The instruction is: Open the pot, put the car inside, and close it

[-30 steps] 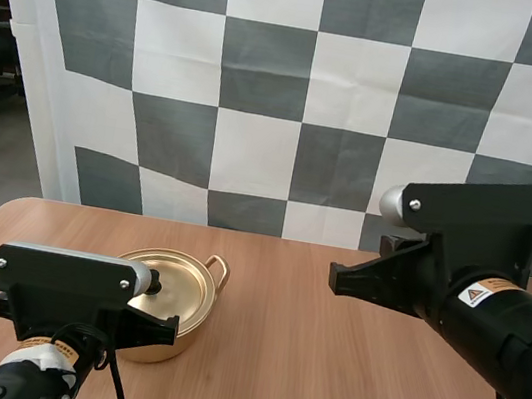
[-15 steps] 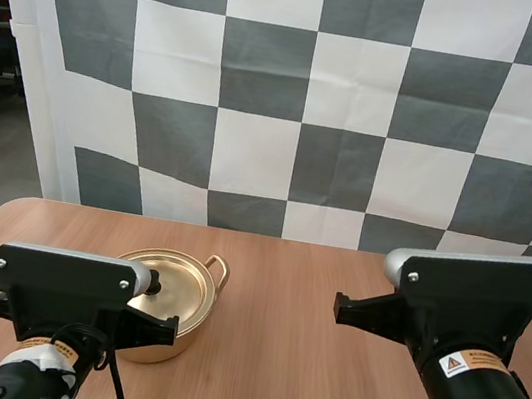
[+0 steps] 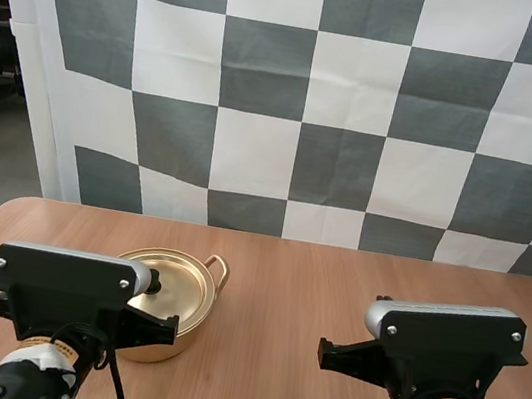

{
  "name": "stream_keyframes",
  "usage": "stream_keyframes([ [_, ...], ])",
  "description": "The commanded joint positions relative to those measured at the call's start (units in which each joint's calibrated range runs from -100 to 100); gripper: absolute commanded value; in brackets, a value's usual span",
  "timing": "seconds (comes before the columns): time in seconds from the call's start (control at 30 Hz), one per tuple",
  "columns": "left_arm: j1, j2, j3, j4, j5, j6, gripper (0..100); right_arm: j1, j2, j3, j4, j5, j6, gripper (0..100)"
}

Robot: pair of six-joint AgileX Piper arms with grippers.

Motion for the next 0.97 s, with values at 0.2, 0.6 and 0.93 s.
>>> stream_keyframes([
  [0.2, -0.05, 0.0, 0.0, -0.1, -0.1, 0.0, 0, 0.0, 0.0, 0.0, 0.4, 0.2, 0.0, 0],
  [0.6, -0.05, 0.0, 0.0, -0.1, -0.1, 0.0, 0, 0.0, 0.0, 0.0, 0.4, 0.2, 0.0, 0],
  [0.93, -0.05, 0.0, 0.0, -0.1, -0.1, 0.0, 0, 0.0, 0.0, 0.0, 0.4, 0.2, 0.0, 0],
])
